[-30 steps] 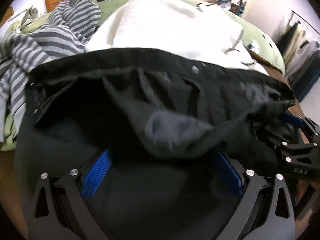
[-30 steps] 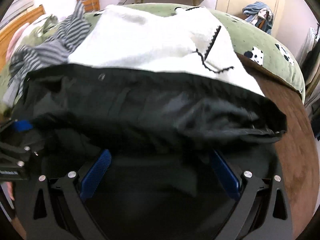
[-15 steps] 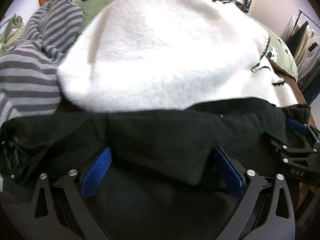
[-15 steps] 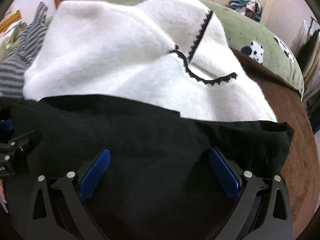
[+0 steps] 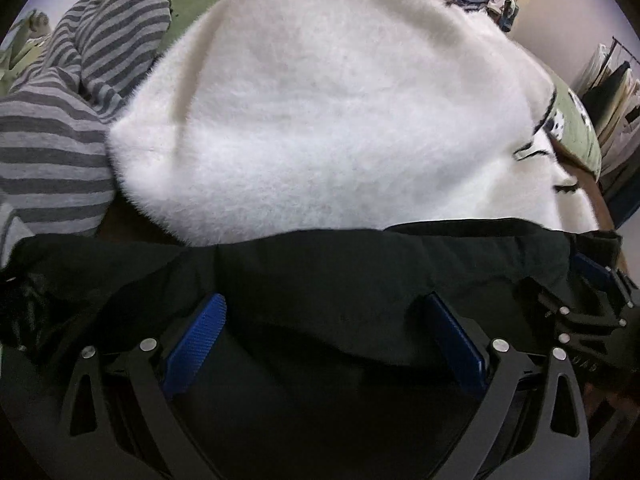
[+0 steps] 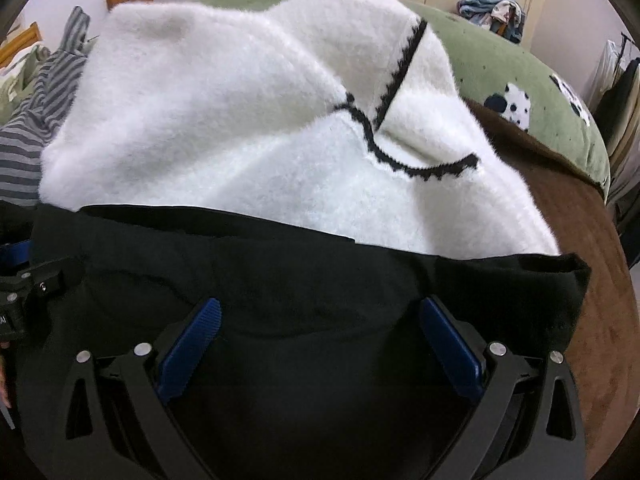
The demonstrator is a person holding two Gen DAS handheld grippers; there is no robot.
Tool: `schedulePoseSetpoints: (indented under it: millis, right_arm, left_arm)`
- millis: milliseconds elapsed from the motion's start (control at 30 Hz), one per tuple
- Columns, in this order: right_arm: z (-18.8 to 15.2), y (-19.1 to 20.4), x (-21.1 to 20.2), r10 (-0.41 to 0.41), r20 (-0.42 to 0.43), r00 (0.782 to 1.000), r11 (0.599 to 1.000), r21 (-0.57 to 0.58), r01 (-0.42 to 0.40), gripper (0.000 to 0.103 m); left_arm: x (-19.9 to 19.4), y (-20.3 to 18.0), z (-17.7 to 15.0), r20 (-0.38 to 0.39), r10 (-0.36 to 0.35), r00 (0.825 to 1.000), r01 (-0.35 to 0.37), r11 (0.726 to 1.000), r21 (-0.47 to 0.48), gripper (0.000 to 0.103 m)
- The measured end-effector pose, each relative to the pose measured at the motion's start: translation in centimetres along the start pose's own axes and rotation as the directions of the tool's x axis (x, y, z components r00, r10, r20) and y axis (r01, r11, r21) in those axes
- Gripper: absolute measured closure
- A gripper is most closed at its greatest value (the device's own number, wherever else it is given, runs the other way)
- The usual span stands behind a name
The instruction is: Fold large clothes
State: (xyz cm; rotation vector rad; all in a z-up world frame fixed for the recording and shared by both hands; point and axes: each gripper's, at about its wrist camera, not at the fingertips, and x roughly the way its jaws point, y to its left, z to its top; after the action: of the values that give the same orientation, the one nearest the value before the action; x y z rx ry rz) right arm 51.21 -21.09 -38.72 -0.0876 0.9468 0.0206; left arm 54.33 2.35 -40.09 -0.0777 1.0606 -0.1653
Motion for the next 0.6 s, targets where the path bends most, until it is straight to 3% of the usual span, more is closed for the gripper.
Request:
schedulePoseSetpoints:
  millis: [200, 400, 600]
  right_arm:
    - [-0.7, -0.4, -7.2, 0.013, 0.102, 0.995, 1.0, -0.012, -0.012, 0.005]
    - [-4.6, -2.5, -13.7, 0.023, 0.147, 0.989, 0.996, 0.085, -0.035, 0.005]
    - [-9.9, -3.6, -17.9, 0.006, 0.126, 0.992, 0.989, 0.147, -0.024, 0.005]
  left_arm:
    - [-6.1, -2.2, -0.8, 0.066, 0.032, 0.997, -0.037, 0.997, 0.073, 0.006]
    - [-10.3, -4.5, -4.4, 0.033, 0.012, 0.999, -0.016, 0.993, 0.121, 0.006]
    - [-11.5, -6.1, -8.3, -0.024, 0.018, 1.0, -0.013, 0.981, 0.194, 0.006]
